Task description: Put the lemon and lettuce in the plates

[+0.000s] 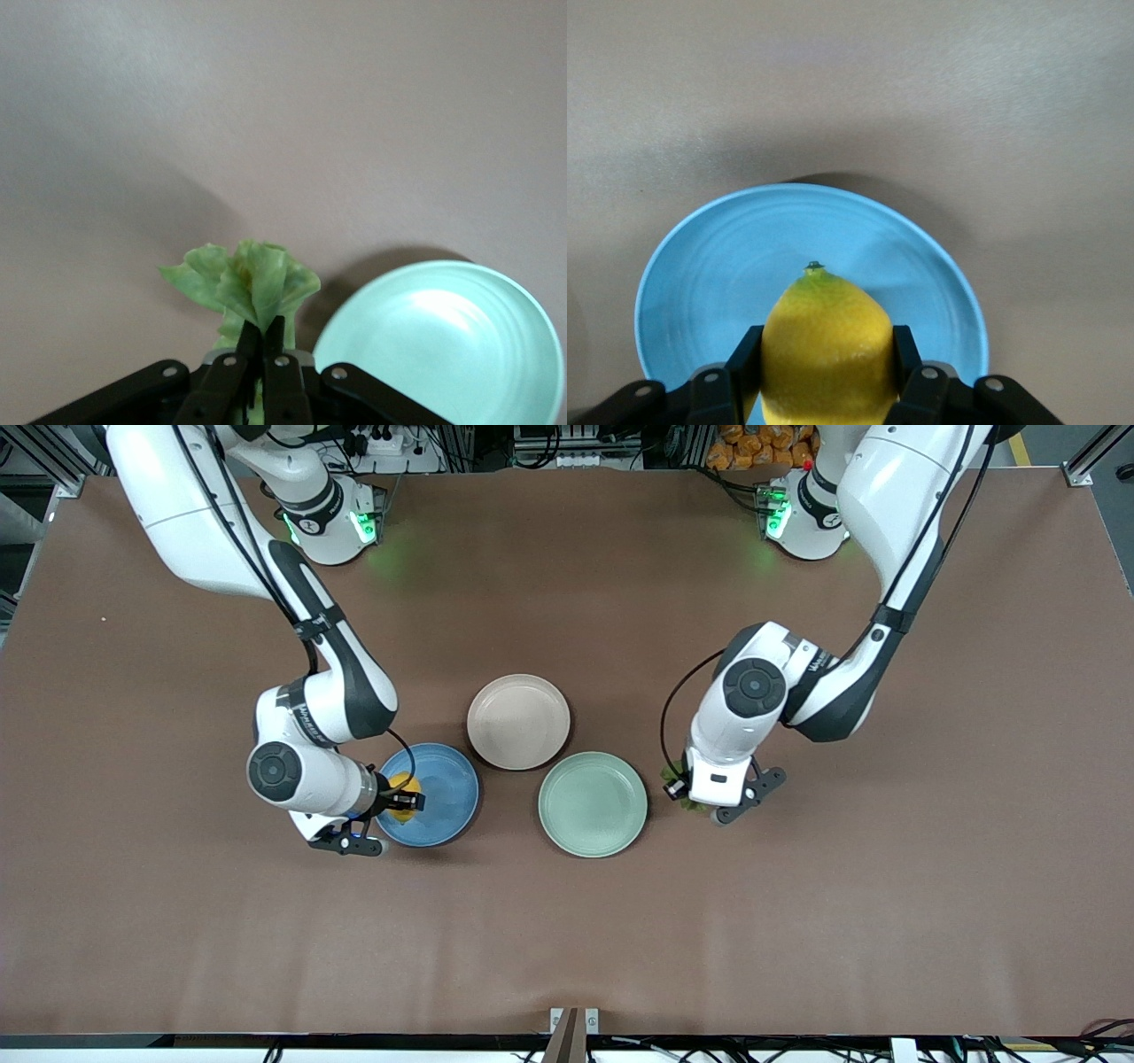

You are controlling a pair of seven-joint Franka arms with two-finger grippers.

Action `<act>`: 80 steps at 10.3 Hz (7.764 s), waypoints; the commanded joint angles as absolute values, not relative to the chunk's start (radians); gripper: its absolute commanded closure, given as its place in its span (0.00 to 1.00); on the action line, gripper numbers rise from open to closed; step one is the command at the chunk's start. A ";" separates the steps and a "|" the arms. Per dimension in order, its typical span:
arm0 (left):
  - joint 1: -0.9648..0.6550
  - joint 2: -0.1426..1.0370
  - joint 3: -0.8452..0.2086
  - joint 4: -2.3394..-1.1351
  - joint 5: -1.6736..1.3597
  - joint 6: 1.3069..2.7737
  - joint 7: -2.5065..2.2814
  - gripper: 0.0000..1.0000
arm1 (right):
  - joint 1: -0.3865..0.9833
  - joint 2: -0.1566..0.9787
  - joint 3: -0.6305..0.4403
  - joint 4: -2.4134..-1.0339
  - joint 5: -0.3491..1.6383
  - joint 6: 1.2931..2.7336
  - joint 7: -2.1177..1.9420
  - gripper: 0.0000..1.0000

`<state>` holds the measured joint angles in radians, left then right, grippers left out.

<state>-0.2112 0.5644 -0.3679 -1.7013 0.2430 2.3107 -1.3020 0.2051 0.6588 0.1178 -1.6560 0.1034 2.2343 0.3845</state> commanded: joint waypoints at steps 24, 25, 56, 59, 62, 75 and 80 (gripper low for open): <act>-0.527 0.707 -0.476 -1.597 0.156 2.493 -1.470 1.00 | 0.060 0.617 0.095 -1.496 -0.033 1.936 0.199 0.00; -0.584 0.713 -0.419 -1.580 0.153 2.493 -1.474 0.87 | 0.046 0.608 0.088 -1.494 -0.035 1.918 0.207 0.00; 0.026 0.346 -0.310 -1.637 0.166 1.769 -1.023 0.00 | -0.048 -0.018 0.066 -2.201 -0.048 1.988 0.201 0.00; -0.070 0.172 -0.220 -1.869 0.059 1.808 -0.987 0.00 | -0.049 -0.046 0.066 -2.200 -0.048 1.985 0.202 0.00; -0.091 0.040 -0.195 -1.960 0.035 1.813 -0.928 0.00 | -0.054 -0.080 0.064 -2.201 -0.048 1.979 0.202 0.00; -0.084 -0.009 -0.126 -1.654 -0.041 1.725 -0.194 0.00 | -0.054 0.039 0.061 -1.681 -0.031 1.647 0.204 0.00; -0.057 0.003 -0.123 -1.537 -0.032 1.536 -0.138 0.00 | -0.057 0.107 0.061 -1.513 -0.040 1.601 0.233 0.00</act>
<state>-0.0702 -0.0092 -0.1274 -1.5929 -0.0200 1.5979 -0.1724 -0.0527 0.0838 0.0568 -1.5666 -0.0331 1.6221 0.2063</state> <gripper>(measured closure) 0.000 0.000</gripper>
